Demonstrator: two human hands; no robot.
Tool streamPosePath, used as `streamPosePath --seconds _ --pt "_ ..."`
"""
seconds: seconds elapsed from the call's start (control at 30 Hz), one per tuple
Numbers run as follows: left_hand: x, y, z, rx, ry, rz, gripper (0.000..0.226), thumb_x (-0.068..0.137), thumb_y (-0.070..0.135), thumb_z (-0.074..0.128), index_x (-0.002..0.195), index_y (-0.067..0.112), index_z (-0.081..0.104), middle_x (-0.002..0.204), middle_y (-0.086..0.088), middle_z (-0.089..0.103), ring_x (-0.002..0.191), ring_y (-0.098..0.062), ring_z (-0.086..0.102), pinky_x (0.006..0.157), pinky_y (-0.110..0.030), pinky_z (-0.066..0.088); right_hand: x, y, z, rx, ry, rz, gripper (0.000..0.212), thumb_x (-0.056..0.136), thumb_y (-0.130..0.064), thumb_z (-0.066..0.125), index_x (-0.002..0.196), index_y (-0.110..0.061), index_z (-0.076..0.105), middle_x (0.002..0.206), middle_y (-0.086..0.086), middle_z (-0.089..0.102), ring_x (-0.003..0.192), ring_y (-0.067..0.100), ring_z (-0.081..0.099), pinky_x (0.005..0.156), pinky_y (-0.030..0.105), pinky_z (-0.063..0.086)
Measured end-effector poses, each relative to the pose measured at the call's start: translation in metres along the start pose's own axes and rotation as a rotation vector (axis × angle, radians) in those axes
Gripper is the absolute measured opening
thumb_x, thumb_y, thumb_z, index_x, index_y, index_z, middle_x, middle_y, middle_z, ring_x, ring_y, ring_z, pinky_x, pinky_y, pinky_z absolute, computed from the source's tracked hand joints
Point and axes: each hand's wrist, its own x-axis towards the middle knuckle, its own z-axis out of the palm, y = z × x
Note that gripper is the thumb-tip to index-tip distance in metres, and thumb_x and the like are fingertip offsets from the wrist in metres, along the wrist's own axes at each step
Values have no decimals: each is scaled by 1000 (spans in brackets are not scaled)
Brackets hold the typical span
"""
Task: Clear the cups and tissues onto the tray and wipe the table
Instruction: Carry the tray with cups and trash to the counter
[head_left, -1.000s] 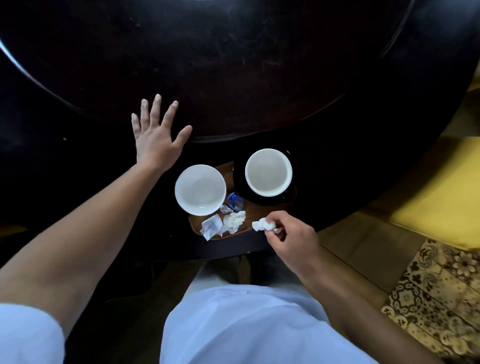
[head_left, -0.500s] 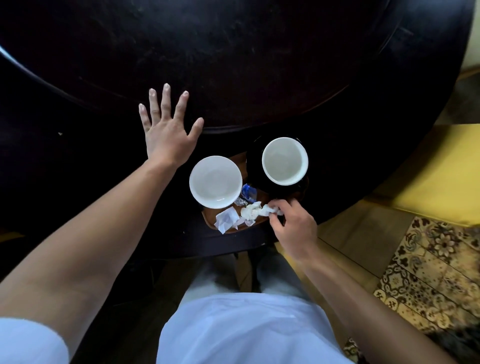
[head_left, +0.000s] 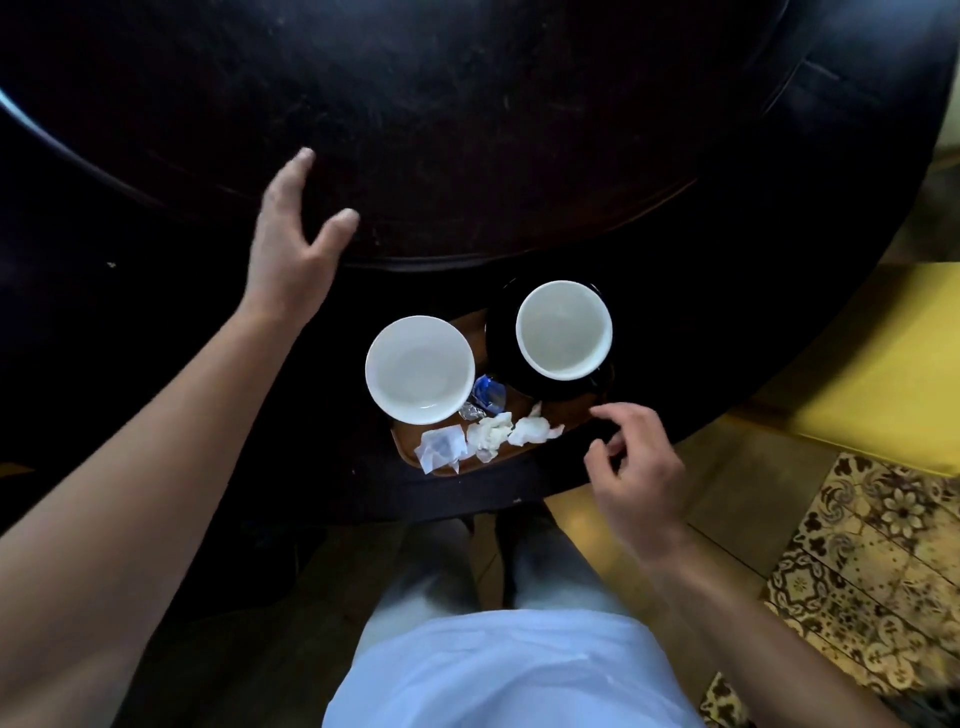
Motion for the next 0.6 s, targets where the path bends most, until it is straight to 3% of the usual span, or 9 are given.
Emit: streamPosePath --seconds 0.1,0.17,0.23,0.3,0.43,0.53,0.6 --pt "-51 -2 -16 -154 152 -109 68 98 45 55 159 35 27 163 12 30 145 -5 36 118 -30 35 26 24 -19 -4 60 45 34 86 -12 61 119 -10 65 114 1 59 71 10 52 73 22 47" --pt "-96 -13 -13 -168 226 -227 65 100 46 53 159 37 27 160 11 36 135 -4 48 108 -26 44 44 39 -26 -36 -7 122 41 90 -12 66 130 -12 59 120 2 56 74 10 53 75 30 51" --pt "-137 -27 -3 -147 263 -314 64 100 48 54 158 38 28 152 8 46 124 -7 58 104 -35 51 61 50 -27 -55 -128 171 53 93 -22 69 143 -18 51 127 -1 53 77 6 54 79 31 51" --pt "-169 -37 12 -118 211 -359 62 100 42 59 156 35 33 143 4 54 116 -10 62 102 -42 53 75 53 -23 -47 -238 154 62 93 -30 71 149 -24 44 125 -6 53 79 5 56 79 29 51" --pt "-203 -37 44 103 27 -349 64 94 30 71 152 24 44 131 -1 56 118 -15 56 99 -36 49 93 55 -13 -60 -353 107 65 90 -28 75 148 -24 48 122 -2 59 78 9 59 86 38 57" --pt "-205 -32 61 128 -15 -369 70 91 34 74 153 25 43 114 6 61 100 -10 60 87 -29 51 98 56 -6 -59 -389 108 68 88 -29 77 148 -21 48 132 5 60 110 23 63 99 43 53" --pt "-203 -31 70 159 -57 -354 67 90 35 75 150 28 47 103 8 61 89 -7 60 76 -26 50 96 56 -2 -59 -427 107 70 87 -30 77 149 -20 47 130 7 59 120 26 59 102 41 51"
